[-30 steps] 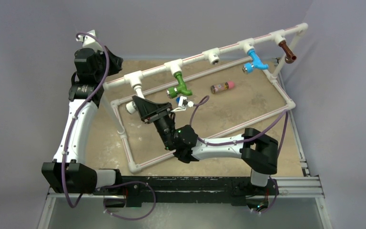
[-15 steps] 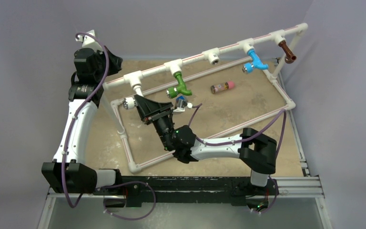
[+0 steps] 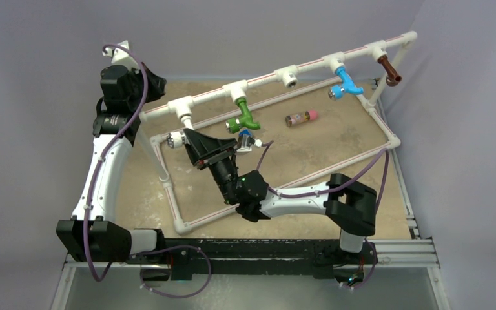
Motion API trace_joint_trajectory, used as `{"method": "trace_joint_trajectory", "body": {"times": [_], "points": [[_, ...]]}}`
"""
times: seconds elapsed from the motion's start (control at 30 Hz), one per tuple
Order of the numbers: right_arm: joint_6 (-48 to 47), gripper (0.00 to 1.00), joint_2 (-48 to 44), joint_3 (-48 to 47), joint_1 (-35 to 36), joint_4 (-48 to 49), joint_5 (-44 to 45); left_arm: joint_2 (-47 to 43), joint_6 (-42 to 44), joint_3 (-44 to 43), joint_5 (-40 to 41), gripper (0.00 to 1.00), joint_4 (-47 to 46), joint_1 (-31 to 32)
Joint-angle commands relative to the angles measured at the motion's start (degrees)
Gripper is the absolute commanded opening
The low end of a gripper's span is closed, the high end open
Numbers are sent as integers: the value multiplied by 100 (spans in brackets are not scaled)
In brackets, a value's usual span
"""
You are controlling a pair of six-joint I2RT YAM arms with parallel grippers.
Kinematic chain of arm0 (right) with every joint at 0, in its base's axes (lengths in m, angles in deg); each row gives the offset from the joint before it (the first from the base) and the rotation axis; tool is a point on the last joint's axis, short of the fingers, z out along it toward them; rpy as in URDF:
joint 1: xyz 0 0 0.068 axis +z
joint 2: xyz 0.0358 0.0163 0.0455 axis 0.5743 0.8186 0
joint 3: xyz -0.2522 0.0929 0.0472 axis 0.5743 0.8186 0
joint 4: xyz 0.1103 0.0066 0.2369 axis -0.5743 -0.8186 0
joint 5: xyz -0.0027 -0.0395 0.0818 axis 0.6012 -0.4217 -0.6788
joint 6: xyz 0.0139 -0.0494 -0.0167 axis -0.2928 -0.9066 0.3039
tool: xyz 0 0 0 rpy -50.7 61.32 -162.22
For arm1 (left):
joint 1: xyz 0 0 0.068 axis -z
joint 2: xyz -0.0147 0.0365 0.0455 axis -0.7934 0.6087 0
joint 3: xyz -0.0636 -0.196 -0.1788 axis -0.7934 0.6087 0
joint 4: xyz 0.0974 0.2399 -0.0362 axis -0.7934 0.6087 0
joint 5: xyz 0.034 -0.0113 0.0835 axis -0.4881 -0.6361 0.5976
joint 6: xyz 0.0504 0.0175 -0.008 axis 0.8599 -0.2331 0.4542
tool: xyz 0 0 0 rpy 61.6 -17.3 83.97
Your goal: Install the water faucets
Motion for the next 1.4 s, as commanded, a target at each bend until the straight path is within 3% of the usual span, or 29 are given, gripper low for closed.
{"method": "trace_joint_trajectory", "body": {"times": [0.0,0.27,0.83,1.13,1.37], "points": [[-229,56,-492,77,45,862,-277,139,95,328,17,0,611,-19],[-331,66,-709,445,11,303,-560,139,104,329,41,0,611,-23],[-1833,67,-1777,1446,1,-1133,-1049,158,104,328,67,0,610,-20],[-4331,67,-2780,1478,-7,-2286,-1095,173,104,329,67,0,614,-18],[-6985,66,-3079,949,1,-3148,-1800,165,112,328,77,0,618,-23]]}}
